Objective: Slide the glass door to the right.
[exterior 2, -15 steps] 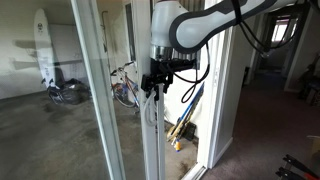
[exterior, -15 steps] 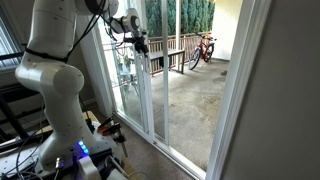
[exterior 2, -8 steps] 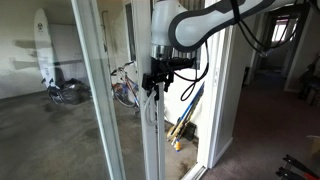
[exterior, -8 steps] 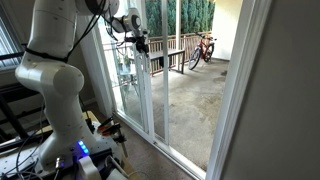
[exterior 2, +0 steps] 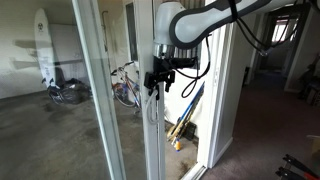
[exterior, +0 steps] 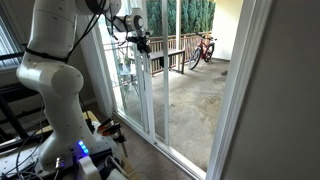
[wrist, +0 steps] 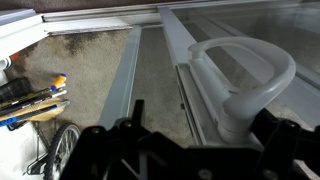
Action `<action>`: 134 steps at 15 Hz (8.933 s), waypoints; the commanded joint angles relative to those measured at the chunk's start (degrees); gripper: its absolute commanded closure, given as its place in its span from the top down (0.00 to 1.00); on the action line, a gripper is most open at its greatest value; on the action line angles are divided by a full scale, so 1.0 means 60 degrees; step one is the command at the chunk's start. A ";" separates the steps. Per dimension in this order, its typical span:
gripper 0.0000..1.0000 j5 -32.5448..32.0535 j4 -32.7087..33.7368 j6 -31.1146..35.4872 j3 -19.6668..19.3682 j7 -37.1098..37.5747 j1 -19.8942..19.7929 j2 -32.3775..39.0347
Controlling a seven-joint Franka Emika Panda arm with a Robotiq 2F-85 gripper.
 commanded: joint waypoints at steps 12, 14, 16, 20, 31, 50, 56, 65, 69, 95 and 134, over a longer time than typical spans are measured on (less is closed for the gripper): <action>1.00 0.1912 -0.3301 0.0929 -0.0612 -0.2436 -0.2119 -0.2503; 1.00 0.1910 -0.3659 0.1189 -0.0494 -0.2814 -0.2150 -0.2672; 1.00 0.1871 -0.3830 0.1367 -0.0371 -0.2997 -0.2046 -0.2677; 1.00 0.1905 -0.3957 0.1738 -0.0002 -0.3178 -0.1786 -0.2518; 1.00 0.1960 -0.4091 0.4106 0.0481 -0.2997 -0.1234 -0.2324; 1.00 0.2689 -0.3949 0.4747 0.0296 -0.2725 -0.1413 -0.1624; 1.00 0.2547 -0.4302 0.3702 -0.0103 -0.2109 -0.1599 -0.2232; 1.00 0.2366 -0.4289 0.2775 -0.0533 -0.1755 -0.1814 -0.2223; 1.00 0.2017 -0.4104 0.2501 -0.0745 -0.1634 -0.1848 -0.1945; 1.00 0.3106 -0.4610 0.1332 -0.1509 -0.4053 -0.3766 -0.3050; 1.00 0.4818 -0.4229 0.0611 -0.1395 -0.3874 -0.3879 -0.2578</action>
